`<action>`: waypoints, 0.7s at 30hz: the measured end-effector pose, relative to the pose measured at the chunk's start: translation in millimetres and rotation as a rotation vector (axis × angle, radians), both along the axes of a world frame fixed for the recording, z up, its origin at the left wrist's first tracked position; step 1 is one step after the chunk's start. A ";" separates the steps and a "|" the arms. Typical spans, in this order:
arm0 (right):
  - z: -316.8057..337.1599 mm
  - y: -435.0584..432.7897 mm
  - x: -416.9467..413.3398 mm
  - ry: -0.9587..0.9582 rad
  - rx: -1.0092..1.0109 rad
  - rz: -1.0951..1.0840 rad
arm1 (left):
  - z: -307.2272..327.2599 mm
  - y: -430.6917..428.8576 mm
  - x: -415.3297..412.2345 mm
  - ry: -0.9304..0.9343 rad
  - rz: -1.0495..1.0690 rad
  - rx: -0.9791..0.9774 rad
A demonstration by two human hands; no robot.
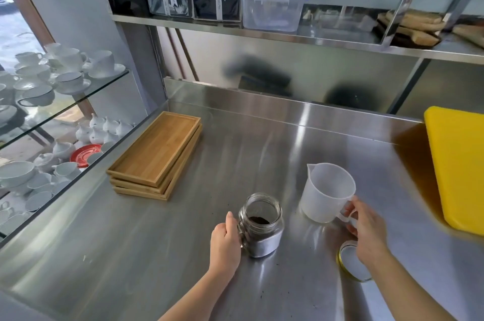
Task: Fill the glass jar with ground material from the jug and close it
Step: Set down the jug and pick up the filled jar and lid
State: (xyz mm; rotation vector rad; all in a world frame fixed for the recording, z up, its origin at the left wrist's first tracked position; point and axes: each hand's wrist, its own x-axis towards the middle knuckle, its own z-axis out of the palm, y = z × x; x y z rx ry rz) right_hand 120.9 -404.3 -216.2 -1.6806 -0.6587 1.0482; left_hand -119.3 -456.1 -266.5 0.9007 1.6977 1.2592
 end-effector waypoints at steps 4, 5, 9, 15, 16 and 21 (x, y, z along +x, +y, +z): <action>-0.9 -1.1 5.9 -0.115 0.074 0.041 | 1.7 -1.4 -0.1 -0.011 0.014 -0.004; -0.3 -0.4 8.2 -0.187 0.126 0.049 | 2.3 -1.3 0.1 -0.007 0.012 -0.006; 12.8 3.5 13.0 -0.528 0.332 0.082 | 3.3 -1.1 0.6 -0.011 0.016 -0.005; 42.1 -4.6 -14.9 -0.634 0.649 0.258 | 5.1 -1.9 0.8 -0.027 0.009 0.001; 44.6 -8.6 -22.4 -0.623 0.682 0.330 | 5.0 -1.7 0.7 -0.028 0.007 0.002; 34.3 -18.4 -49.7 -0.527 0.577 0.870 | 3.9 0.0 -0.6 -0.081 0.003 -0.003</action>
